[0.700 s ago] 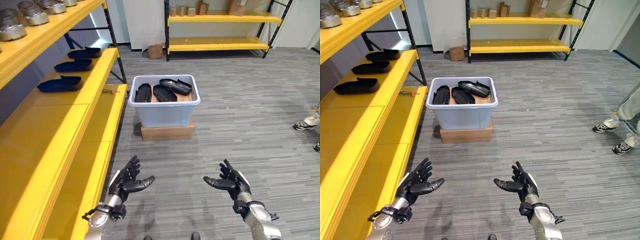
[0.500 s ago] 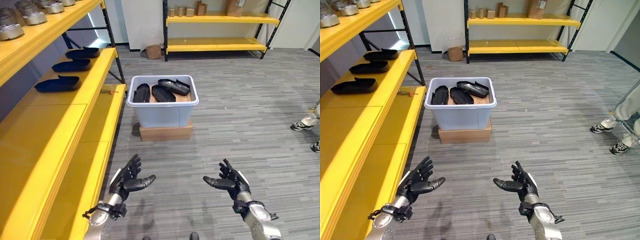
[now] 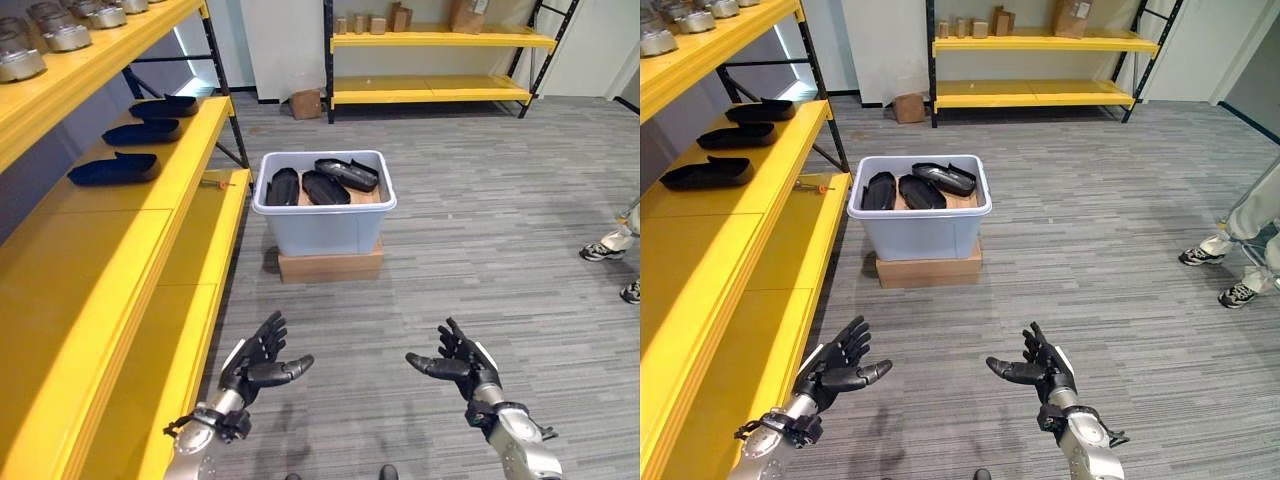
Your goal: Move parts from the plastic box to the shelf.
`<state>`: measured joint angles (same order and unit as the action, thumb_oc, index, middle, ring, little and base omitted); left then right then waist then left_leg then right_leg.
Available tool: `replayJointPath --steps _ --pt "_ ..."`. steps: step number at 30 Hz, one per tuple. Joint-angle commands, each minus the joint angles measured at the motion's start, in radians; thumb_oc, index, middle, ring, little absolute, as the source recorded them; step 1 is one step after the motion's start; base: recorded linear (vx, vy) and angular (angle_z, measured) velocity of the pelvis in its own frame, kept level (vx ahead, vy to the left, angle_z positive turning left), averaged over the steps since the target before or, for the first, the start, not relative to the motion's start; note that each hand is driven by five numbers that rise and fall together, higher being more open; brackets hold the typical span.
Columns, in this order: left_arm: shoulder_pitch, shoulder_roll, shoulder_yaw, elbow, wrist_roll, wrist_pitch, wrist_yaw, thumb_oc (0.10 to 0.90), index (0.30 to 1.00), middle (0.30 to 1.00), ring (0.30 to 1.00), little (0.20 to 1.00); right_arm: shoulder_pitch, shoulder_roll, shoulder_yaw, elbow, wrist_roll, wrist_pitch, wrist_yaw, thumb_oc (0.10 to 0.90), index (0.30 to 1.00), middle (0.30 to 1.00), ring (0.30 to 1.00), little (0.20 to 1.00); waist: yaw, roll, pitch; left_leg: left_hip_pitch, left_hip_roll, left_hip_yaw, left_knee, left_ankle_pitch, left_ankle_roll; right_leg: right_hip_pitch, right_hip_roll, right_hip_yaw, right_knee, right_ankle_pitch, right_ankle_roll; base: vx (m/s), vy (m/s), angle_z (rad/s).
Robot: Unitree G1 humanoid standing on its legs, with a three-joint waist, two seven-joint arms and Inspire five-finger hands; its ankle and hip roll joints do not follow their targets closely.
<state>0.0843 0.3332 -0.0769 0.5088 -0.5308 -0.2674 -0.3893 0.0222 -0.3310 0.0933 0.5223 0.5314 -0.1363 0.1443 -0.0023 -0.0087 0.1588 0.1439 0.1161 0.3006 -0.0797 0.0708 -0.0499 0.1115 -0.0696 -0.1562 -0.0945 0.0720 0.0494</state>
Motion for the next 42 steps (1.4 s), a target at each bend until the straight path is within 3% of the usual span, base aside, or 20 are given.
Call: replayJointPath --steps 1,14,22,24,27,28,29,32,33,34,36,38,40,42 --pt "-0.083 0.026 0.03 -0.068 -0.099 -0.115 -0.067 0.9 1.0 1.0 1.0 1.0 -0.086 -0.042 -0.027 -0.079 -0.016 -0.095 0.02 0.9 1.0 1.0 1.0 1.0 -0.008 -0.01 -0.037 -0.008 -0.01 -0.054 0.022 -0.062 -0.009 0.026 -0.021 -0.113 0.015 -0.053 0.016 0.0 0.0 0.0" --pt "-0.075 0.023 0.024 -0.078 -0.107 -0.088 -0.109 0.9 1.0 1.0 1.0 1.0 -0.104 -0.071 0.021 -0.105 -0.188 -0.132 -0.024 0.9 1.0 1.0 1.0 1.0 0.0 -0.002 -0.025 -0.023 -0.006 -0.07 0.05 -0.062 -0.015 0.02 -0.019 -0.125 0.047 -0.076 0.002 0.01 -0.034 0.0" --pt "-0.068 0.023 0.021 -0.114 -0.13 -0.102 -0.126 0.9 1.0 1.0 1.0 1.0 -0.107 -0.084 0.032 -0.089 -0.174 -0.096 -0.006 0.9 1.0 1.0 1.0 1.0 0.001 -0.001 -0.01 -0.065 -0.005 -0.093 0.126 -0.073 -0.024 0.007 -0.009 -0.115 0.074 -0.096 -0.016 0.03 -0.098 0.0" --pt "-0.086 0.02 0.017 -0.122 -0.177 -0.106 -0.123 0.9 1.0 1.0 1.0 1.0 -0.119 -0.101 0.04 -0.083 -0.206 -0.095 -0.003 0.9 1.0 1.0 1.0 1.0 0.002 -0.008 0.009 -0.14 -0.018 -0.109 0.293 -0.074 -0.015 -0.023 -0.005 -0.107 0.108 -0.113 -0.041 -0.02 -0.163 -0.04" --pt "-0.09 0.017 0.016 -0.117 -0.193 -0.109 -0.142 0.9 1.0 1.0 1.0 1.0 -0.122 -0.105 0.046 -0.083 -0.215 -0.098 -0.01 0.9 1.0 1.0 1.0 1.0 0.002 -0.011 0.019 -0.175 -0.011 -0.108 0.382 -0.06 -0.017 -0.025 0.001 -0.113 0.116 -0.117 -0.052 0.0 -0.137 -0.26" --pt "-0.092 0.012 0.017 -0.113 -0.191 -0.104 -0.169 0.9 1.0 1.0 1.0 1.0 -0.118 -0.103 0.052 -0.082 -0.217 -0.104 -0.031 0.9 1.0 1.0 1.0 1.0 0.004 -0.019 0.037 -0.236 -0.004 -0.106 0.529 -0.031 -0.02 -0.022 0.007 -0.118 0.121 -0.117 -0.066 0.08 -0.14 -0.53" --pt "-0.09 0.011 0.017 -0.111 -0.168 -0.1 -0.159 0.9 1.0 1.0 1.0 1.0 -0.115 -0.098 0.055 -0.077 -0.199 -0.104 -0.031 0.9 1.0 1.0 1.0 1.0 0.008 -0.018 0.044 -0.255 -0.017 -0.121 0.55 -0.029 -0.018 -0.016 0.012 -0.11 0.121 -0.115 -0.064 0.11 -0.136 -0.36" --pt "-0.082 0.012 0.014 -0.106 -0.141 -0.105 -0.147 0.9 1.0 1.0 1.0 1.0 -0.119 -0.088 0.063 -0.07 -0.184 -0.102 -0.029 0.9 1.0 1.0 1.0 1.0 0.02 -0.012 0.049 -0.269 -0.07 -0.146 0.515 -0.039 -0.001 -0.012 0.016 -0.087 0.124 -0.111 -0.054 0.17 0.043 -0.1" --pt "-0.075 0.019 0.017 -0.099 -0.138 -0.135 -0.118 0.9 1.0 1.0 1.0 1.0 -0.126 -0.076 0.073 -0.084 -0.197 -0.085 -0.06 0.9 1.0 1.0 1.0 1.0 0.033 0.006 0.051 -0.279 -0.107 -0.149 0.386 -0.029 0.004 -0.005 0.03 -0.072 0.126 -0.118 -0.044 0.34 0.168 -0.43" --pt "-0.071 0.023 0.017 -0.1 -0.154 -0.149 -0.132 0.9 1.0 1.0 1.0 1.0 -0.119 -0.067 0.08 -0.104 -0.225 -0.07 -0.093 0.9 1.0 1.0 1.0 1.0 0.036 0.02 0.051 -0.287 -0.101 -0.131 0.247 0.019 -0.007 0.01 0.042 -0.066 0.12 -0.12 -0.04 0.42 0.198 -0.34" --pt "-0.058 0.026 0.019 -0.126 -0.114 -0.167 -0.125 0.9 1.0 1.0 1.0 1.0 -0.101 -0.055 0.087 -0.12 -0.25 -0.073 -0.105 0.9 1.0 1.0 1.0 1.0 0.049 0.035 0.062 -0.34 -0.07 -0.158 0.134 0.145 -0.038 0.038 0.063 -0.047 0.118 -0.124 -0.044 0.34 0.122 -0.19" --pt "-0.053 0.031 0.02 -0.143 -0.093 -0.176 -0.123 0.9 1.0 1.0 1.0 1.0 -0.095 -0.05 0.095 -0.127 -0.259 -0.077 -0.104 0.9 1.0 1.0 1.0 1.0 0.063 0.034 0.075 -0.385 -0.062 -0.188 0.109 0.174 -0.046 0.049 0.063 -0.035 0.13 -0.129 -0.047 0.24 0.092 0.0" --pt "-0.043 0.045 0.028 -0.184 -0.055 -0.206 -0.084 0.9 1.0 1.0 1.0 1.0 -0.111 -0.053 0.124 -0.125 -0.26 -0.087 -0.08 0.9 1.0 1.0 1.0 1.0 0.089 0.032 0.09 -0.398 -0.073 -0.243 0.112 0.157 -0.038 0.051 0.056 -0.014 0.166 -0.152 -0.045 0.31 0.186 -0.3" --pt "-0.042 0.048 0.03 -0.195 -0.073 -0.212 -0.101 0.9 1.0 1.0 1.0 1.0 -0.116 -0.054 0.129 -0.124 -0.256 -0.088 -0.066 0.9 1.0 1.0 1.0 1.0 0.093 0.034 0.094 -0.393 -0.074 -0.245 0.114 0.154 -0.035 0.053 0.055 -0.013 0.178 -0.161 -0.046 0.23 0.149 -0.77"
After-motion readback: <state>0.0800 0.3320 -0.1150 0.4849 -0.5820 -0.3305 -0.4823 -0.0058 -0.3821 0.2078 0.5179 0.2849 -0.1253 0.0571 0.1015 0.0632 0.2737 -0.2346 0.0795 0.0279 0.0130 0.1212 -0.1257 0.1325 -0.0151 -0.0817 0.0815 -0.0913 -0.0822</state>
